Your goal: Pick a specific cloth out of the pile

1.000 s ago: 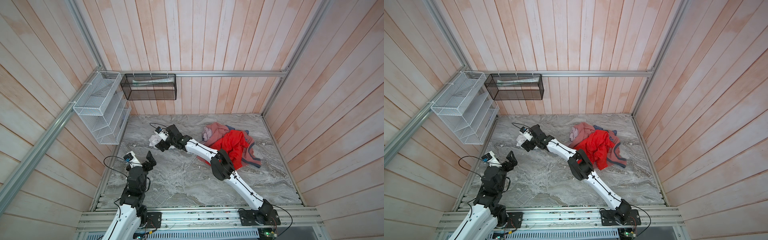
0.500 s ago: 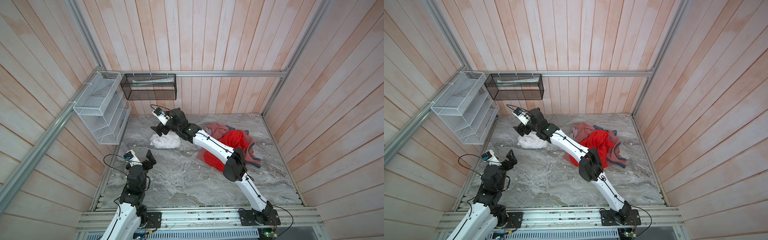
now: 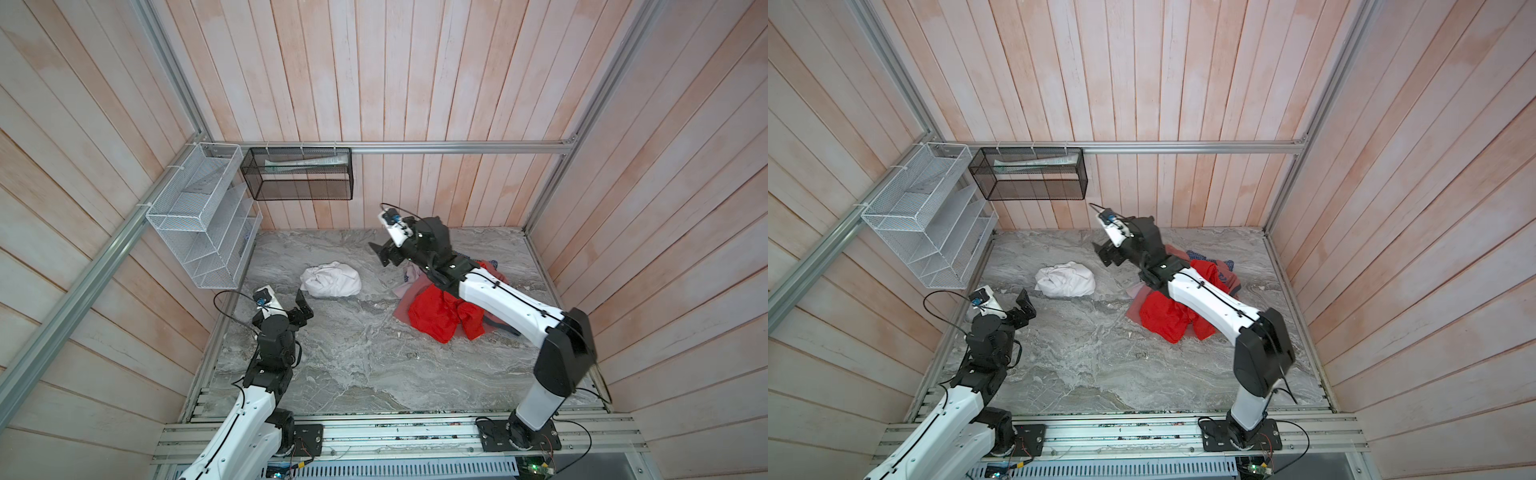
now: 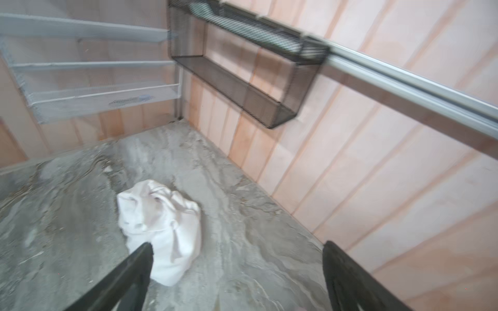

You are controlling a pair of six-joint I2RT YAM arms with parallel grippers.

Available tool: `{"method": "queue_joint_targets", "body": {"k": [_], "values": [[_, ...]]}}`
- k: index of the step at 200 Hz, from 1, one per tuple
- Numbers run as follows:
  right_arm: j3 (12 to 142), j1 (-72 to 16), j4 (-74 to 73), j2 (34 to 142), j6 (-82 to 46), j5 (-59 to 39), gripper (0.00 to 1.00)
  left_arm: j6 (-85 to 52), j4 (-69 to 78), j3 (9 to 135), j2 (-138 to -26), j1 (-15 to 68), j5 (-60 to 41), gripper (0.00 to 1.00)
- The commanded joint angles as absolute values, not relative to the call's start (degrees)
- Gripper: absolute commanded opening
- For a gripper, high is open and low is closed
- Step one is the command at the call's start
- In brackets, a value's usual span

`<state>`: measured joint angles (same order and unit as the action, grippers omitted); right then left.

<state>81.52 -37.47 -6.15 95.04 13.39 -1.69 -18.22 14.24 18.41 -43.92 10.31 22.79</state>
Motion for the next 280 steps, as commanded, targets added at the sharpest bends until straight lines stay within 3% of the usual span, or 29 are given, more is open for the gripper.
{"method": "queue_joint_targets", "body": {"k": [1,52,78,122,145,179,208,246,280], "values": [[68.77,-28.17,-14.67,85.35,10.46,1.37,0.98,-14.43,18.49,19.73,-45.55,10.72,24.78,1.0],[42.59,0.47,-24.3,70.46,1.81,-2.58,0.97,-9.37,24.04,21.86,-53.96,11.71,29.32,1.0],[29.3,8.12,-37.84,70.26,-0.45,-4.94,0.97,-6.48,28.08,21.8,-57.52,12.21,30.63,1.0],[22.51,8.87,-51.19,77.82,-5.77,-7.67,0.96,-5.46,30.17,21.71,-59.29,12.22,30.7,1.0],[21.95,8.81,-50.65,80.46,-3.54,-12.76,0.92,-4.79,32.91,20.66,-60.37,12.19,31.63,1.0],[12.69,8.88,-71.61,84.78,-6.05,-10.86,0.93,-2.2,38.36,18.77,-63.14,11.82,31.73,1.0],[17.38,7.98,-62.43,85.36,-3.03,-13.44,0.93,-3.69,49.31,14.6,-67.94,8.12,29.92,1.0],[18.5,6.66,-60.81,85.78,-2.14,-11.3,0.94,0.23,58.03,14.53,-77.65,6.97,28.69,1.0],[18.97,5.8,-59.94,85.96,-1.68,-9.67,0.94,0.13,61.94,15.81,-83.6,5.07,17.3,1.0]]}}
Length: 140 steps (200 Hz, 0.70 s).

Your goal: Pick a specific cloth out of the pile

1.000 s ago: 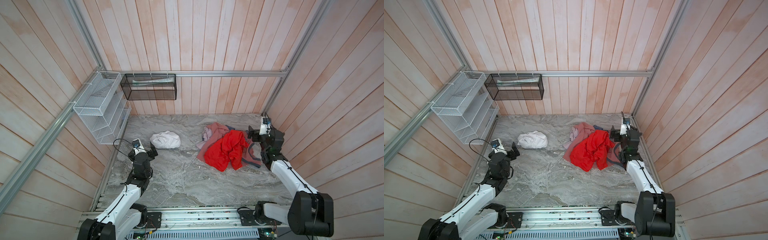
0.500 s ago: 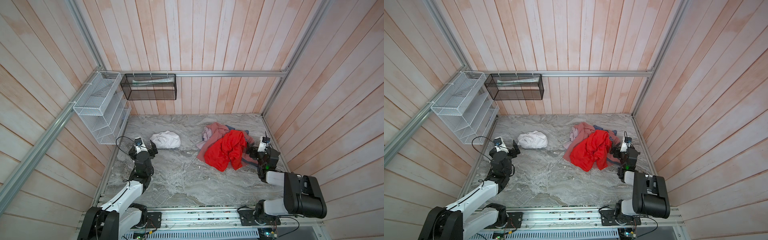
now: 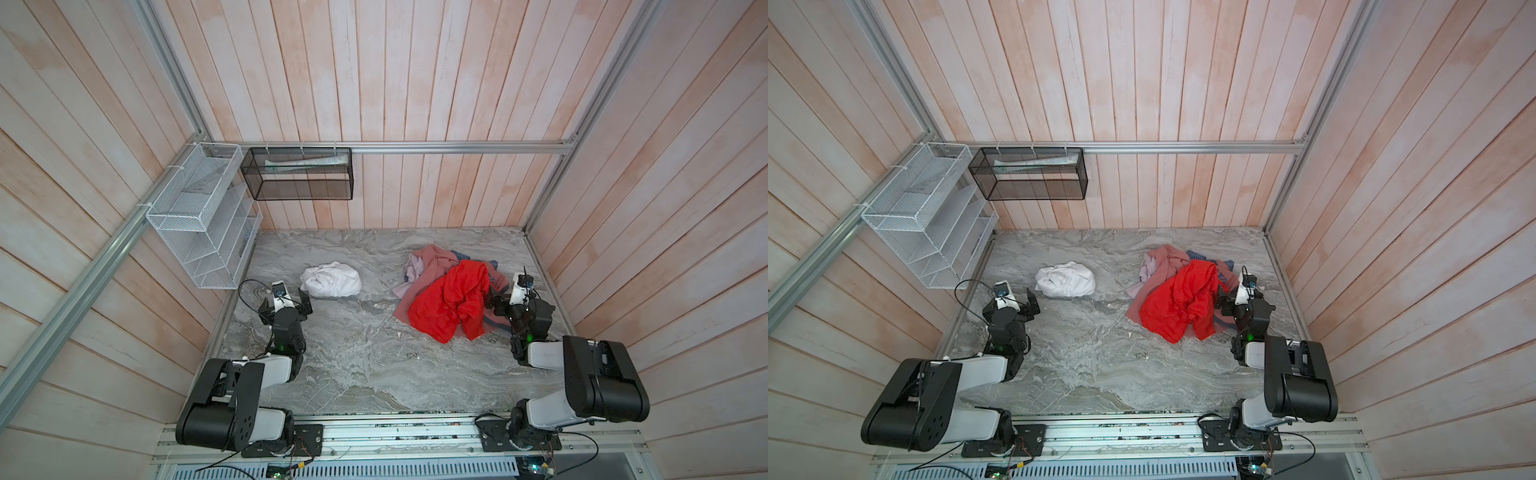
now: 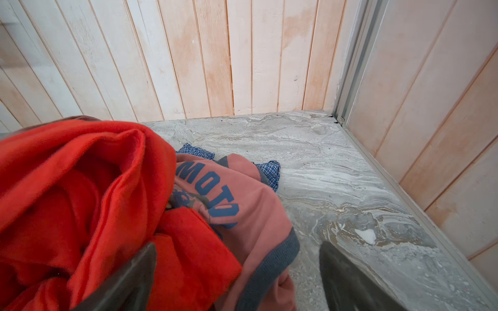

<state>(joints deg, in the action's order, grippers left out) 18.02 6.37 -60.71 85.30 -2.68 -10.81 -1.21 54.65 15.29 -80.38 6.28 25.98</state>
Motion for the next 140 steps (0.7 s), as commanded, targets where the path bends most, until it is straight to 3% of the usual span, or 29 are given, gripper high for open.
{"method": "queue_joint_targets", "body": {"k": [1,34,47,59,140], "values": [[18.98,5.84,-59.94,85.96,-1.67,-9.67,0.94,0.15,62.13,15.82,-83.86,5.04,17.09,1.0],[19.03,5.8,-59.94,85.96,-1.69,-9.58,0.94,-1.81,68.82,15.44,-90.13,0.06,7.21,1.0],[19.07,5.85,-59.94,85.96,-1.59,-9.5,0.95,-2.8,61.8,16.69,-87.48,-0.7,5.06,1.0],[19.04,5.79,-59.92,85.9,-1.59,-9.49,0.95,-2.55,67.17,15.76,-89.46,-0.79,5.27,1.0],[19.02,5.62,-59.9,85.96,-1.61,-9.49,0.95,-2.45,64.01,16.19,-88.22,-0.53,5.54,1.0]]}}
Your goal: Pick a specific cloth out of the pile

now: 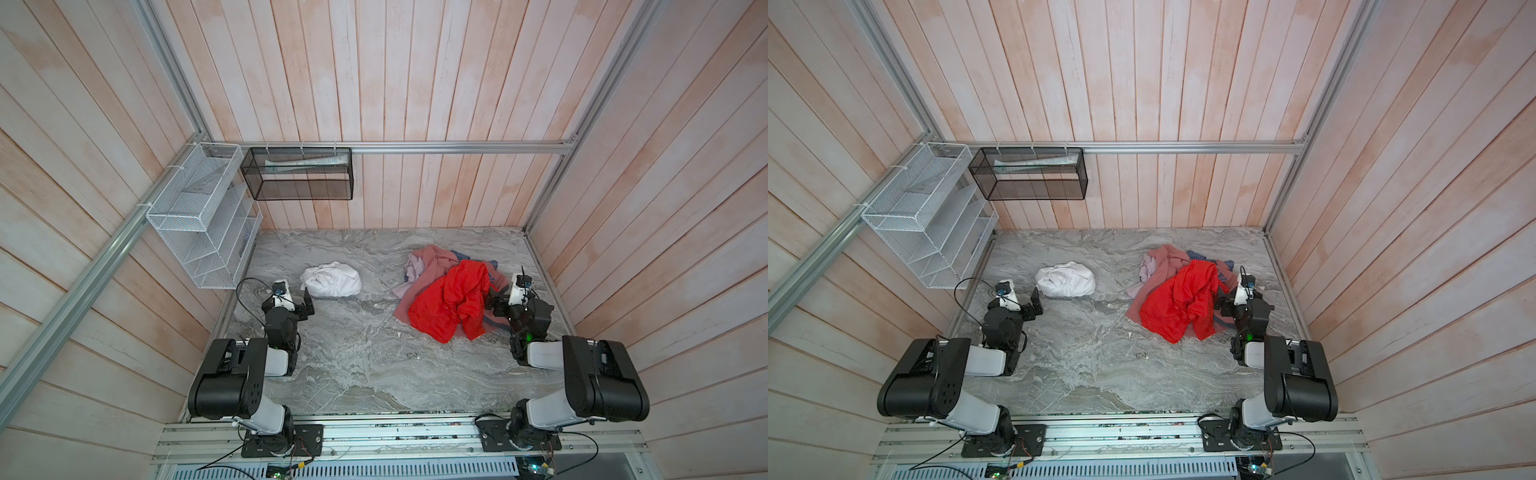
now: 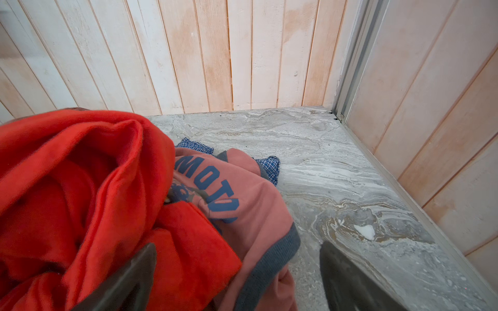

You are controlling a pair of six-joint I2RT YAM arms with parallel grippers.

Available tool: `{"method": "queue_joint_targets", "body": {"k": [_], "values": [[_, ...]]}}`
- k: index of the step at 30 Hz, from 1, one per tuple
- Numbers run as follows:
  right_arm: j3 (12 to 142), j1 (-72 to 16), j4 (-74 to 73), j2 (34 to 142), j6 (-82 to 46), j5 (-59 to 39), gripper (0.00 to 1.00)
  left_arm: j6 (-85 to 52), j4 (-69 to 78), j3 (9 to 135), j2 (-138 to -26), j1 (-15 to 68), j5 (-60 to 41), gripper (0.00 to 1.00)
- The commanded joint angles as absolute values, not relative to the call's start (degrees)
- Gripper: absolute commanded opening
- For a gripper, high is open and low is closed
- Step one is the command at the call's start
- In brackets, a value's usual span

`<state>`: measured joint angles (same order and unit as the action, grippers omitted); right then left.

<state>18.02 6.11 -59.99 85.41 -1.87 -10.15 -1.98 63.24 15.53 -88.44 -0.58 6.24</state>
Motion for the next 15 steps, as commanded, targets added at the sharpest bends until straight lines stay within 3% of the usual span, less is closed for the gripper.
{"method": "queue_joint_targets", "body": {"k": [1,15], "values": [[19.04,5.71,-59.92,85.96,-1.6,-9.49,0.95,-2.45,64.0,16.22,-88.19,-0.53,5.54,1.0],[19.02,5.75,-59.94,85.96,-1.58,-9.4,0.95,-2.53,63.63,16.5,-88.27,-0.53,5.45,1.0]]}}
